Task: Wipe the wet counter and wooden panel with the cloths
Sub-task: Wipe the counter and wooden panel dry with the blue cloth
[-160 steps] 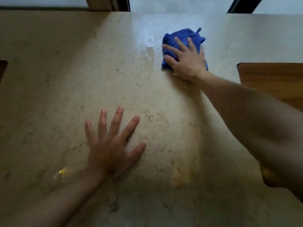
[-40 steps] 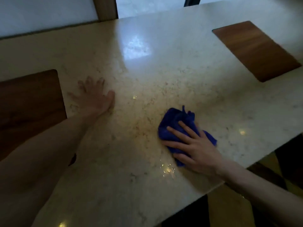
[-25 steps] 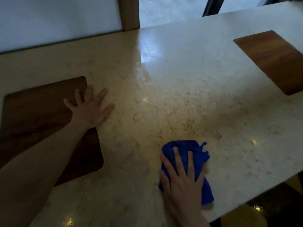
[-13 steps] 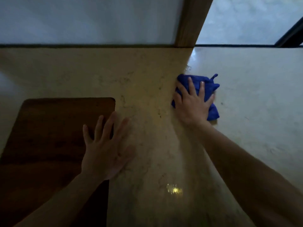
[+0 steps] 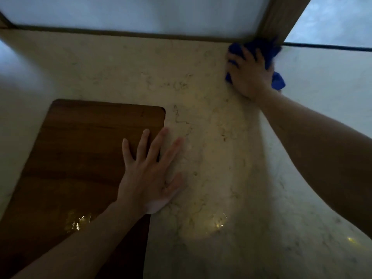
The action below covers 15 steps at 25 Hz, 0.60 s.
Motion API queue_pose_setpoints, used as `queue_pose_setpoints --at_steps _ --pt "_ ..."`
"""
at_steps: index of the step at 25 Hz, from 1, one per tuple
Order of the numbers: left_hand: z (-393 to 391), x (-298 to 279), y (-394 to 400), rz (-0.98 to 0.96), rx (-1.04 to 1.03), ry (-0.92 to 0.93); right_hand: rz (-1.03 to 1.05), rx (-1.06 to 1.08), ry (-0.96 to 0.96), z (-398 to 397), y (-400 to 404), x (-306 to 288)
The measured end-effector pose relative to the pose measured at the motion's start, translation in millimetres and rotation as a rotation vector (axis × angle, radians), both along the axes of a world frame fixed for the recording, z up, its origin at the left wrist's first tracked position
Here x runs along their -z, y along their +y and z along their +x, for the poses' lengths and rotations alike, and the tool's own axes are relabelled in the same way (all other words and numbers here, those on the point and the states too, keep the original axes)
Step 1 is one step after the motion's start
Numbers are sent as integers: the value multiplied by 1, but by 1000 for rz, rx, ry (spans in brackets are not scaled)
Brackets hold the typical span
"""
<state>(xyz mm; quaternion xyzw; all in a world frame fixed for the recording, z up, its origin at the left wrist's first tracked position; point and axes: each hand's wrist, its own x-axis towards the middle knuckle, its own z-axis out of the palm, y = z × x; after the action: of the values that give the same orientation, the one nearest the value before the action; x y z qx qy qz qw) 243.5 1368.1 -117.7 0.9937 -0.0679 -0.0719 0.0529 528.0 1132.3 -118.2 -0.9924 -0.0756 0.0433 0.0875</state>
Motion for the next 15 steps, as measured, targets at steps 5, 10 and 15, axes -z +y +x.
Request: queue_pose_setpoints --at_steps 5,10,15 --pt "3 -4 -1 -10 4 29 92 -298 91 -113 8 -15" --pt "-1 -15 -5 -85 -3 -5 86 -358 75 -317 -16 -18" --pt "-53 -26 20 -240 47 -6 73 -253 38 -542 -24 -15"
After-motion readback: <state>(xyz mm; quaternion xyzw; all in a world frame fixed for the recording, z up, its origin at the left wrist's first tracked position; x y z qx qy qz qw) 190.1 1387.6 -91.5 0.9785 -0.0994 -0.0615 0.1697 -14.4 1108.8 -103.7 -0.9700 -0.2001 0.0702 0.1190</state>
